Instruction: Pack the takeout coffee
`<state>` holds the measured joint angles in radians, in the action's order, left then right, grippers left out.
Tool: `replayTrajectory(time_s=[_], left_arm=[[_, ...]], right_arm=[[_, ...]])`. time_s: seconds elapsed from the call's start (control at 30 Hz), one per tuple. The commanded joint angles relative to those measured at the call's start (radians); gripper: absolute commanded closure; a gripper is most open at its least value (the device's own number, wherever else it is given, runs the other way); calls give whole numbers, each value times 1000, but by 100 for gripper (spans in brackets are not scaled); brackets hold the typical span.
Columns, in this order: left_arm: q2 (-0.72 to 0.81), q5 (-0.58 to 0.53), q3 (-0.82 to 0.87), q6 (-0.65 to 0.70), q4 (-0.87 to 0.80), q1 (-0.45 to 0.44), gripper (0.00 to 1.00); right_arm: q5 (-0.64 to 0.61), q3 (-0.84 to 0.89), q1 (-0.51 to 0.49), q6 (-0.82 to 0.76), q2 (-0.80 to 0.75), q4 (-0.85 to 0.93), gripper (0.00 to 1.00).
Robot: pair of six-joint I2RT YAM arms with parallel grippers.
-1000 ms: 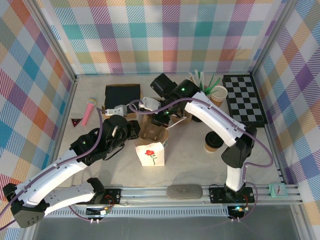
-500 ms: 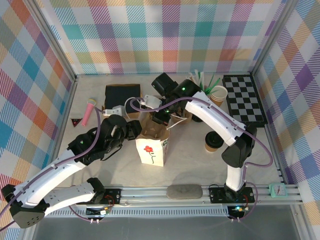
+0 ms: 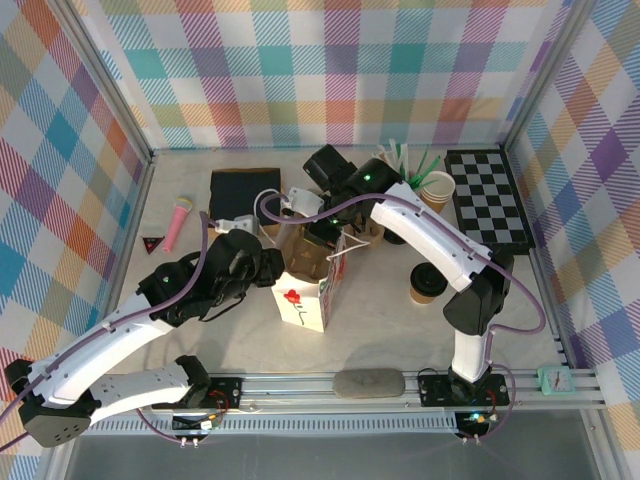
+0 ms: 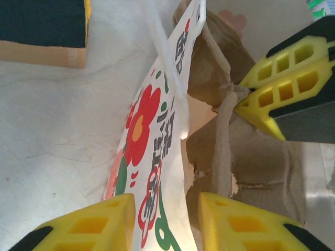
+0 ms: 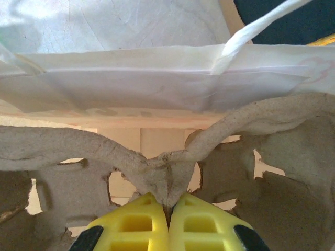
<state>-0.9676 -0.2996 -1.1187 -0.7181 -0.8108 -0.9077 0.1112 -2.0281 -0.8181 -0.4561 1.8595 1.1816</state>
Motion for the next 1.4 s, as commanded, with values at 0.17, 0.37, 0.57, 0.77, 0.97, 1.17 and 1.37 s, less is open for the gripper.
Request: replayTrajectory(time_s=[0.17, 0.37, 0.57, 0.77, 0.97, 1.17, 1.37], left_arm=[[12, -14, -27, 10, -148, -17, 65], [13, -24, -30, 17, -168, -17, 76], [19, -26, -46, 37, -182, -17, 81], [27, -25, -34, 45, -192, -18, 82], [39, -19, -23, 52, -192, -16, 83], [44, -14, -15, 58, -186, -16, 83], [38, -15, -11, 57, -168, -14, 76]], right_arm=[[-34, -30, 13, 15, -20, -69, 97], [-43, -32, 15, 19, -37, -74, 97], [-50, -37, 34, 37, -25, -73, 97], [-22, -50, 71, 70, -19, -75, 97], [-34, -46, 76, 69, -13, -76, 97], [-27, -29, 76, 63, -11, -81, 98], [-56, 5, 57, 57, -28, -93, 100]])
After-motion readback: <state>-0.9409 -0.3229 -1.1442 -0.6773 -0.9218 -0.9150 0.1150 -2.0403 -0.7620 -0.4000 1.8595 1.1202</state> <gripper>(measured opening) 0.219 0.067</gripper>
